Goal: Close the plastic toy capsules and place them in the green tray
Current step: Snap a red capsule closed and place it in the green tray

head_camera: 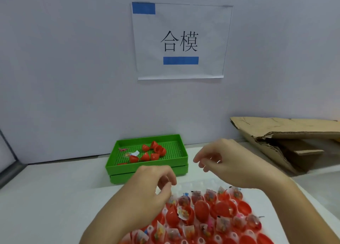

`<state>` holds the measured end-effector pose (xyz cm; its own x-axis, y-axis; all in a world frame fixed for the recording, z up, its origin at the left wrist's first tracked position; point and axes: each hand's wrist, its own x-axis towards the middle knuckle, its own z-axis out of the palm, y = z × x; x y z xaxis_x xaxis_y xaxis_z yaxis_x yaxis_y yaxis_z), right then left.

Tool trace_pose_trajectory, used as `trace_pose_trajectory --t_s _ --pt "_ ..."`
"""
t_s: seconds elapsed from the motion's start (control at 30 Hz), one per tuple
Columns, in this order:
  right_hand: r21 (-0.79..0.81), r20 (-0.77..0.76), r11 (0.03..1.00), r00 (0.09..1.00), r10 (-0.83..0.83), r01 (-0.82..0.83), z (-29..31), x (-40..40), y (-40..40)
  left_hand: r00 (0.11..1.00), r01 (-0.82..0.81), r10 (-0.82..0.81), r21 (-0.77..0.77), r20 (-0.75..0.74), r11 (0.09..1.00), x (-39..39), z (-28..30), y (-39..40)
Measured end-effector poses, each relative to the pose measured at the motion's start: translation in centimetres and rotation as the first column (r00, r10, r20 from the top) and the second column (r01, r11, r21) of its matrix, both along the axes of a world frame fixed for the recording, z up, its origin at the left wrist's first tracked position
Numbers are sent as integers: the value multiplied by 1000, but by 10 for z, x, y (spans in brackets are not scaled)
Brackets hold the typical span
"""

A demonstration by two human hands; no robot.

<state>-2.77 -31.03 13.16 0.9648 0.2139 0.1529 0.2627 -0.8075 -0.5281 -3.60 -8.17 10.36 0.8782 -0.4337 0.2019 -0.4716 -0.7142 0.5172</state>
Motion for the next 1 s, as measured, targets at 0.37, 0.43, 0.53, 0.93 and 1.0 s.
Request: trace_pose_trajectory --t_s 0.37,0.43,0.53,0.93,1.0 --pt "-177 -373 975 926 61 -135 -9 -2 -6 994 38 -30 78 -102 996 5 -14 -2" --pt "-204 -418 960 904 93 -193 -10 -1 0 991 56 -47 72 -122 996 4 -16 -3" --pt "-239 -456 933 879 136 -268 -16 -1 11 990 70 -61 67 -128 995 4 -17 -4" --pt "-185 -403 945 897 178 -271 -30 5 13 986 100 -95 33 -138 994 3 -15 -3" --pt "-191 -403 943 898 178 -272 -30 5 13 987 96 -91 33 -132 995 3 -14 -3"
